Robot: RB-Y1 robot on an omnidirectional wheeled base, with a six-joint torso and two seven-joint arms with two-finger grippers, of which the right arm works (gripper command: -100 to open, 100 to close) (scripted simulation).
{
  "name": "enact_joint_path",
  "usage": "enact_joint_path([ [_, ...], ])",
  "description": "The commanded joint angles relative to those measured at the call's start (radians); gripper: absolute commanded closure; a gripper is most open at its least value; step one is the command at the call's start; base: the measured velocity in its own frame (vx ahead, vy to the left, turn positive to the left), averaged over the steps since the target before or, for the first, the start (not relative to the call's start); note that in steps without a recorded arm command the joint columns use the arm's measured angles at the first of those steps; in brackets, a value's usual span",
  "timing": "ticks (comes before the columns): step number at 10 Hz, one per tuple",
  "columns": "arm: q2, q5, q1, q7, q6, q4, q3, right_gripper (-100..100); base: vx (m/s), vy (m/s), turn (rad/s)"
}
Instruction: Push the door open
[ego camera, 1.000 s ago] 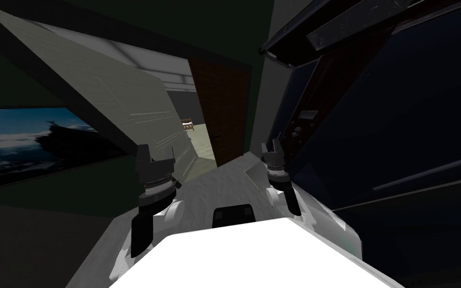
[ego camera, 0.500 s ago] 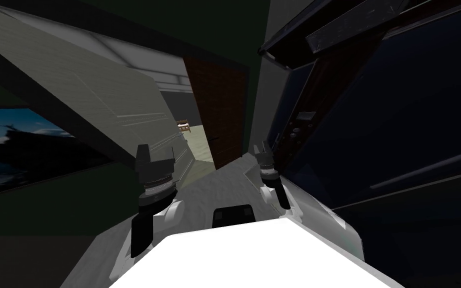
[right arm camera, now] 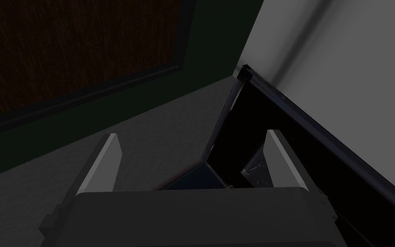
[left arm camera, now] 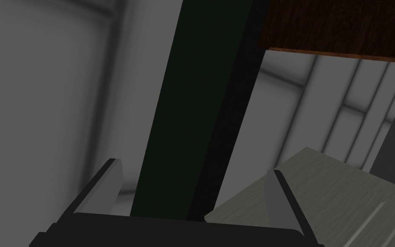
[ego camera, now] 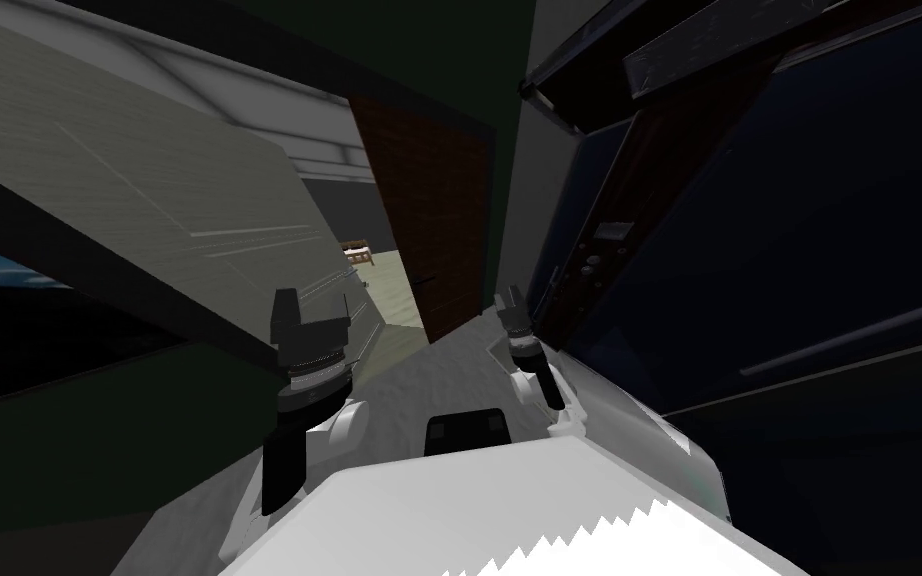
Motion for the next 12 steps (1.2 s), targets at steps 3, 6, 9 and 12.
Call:
enact_joint_path([
  [3,-0.007,-0.004,-0.052,-0.017,0.014,0.087,0.062,-100,0.1,0.046,-0.108],
  [6,-0.011,-0.006,-0.088,-0.028,0.026,0.143,0.105,-100,0.115,0.069,-0.091],
  [9,-0.014,-0.008,-0.124,-0.038,0.039,0.199,0.149,-100,0.092,0.049,-0.089],
  [12,-0.017,-0.011,-0.173,-0.053,0.057,0.276,0.209,-100,0.09,0.061,-0.125],
])
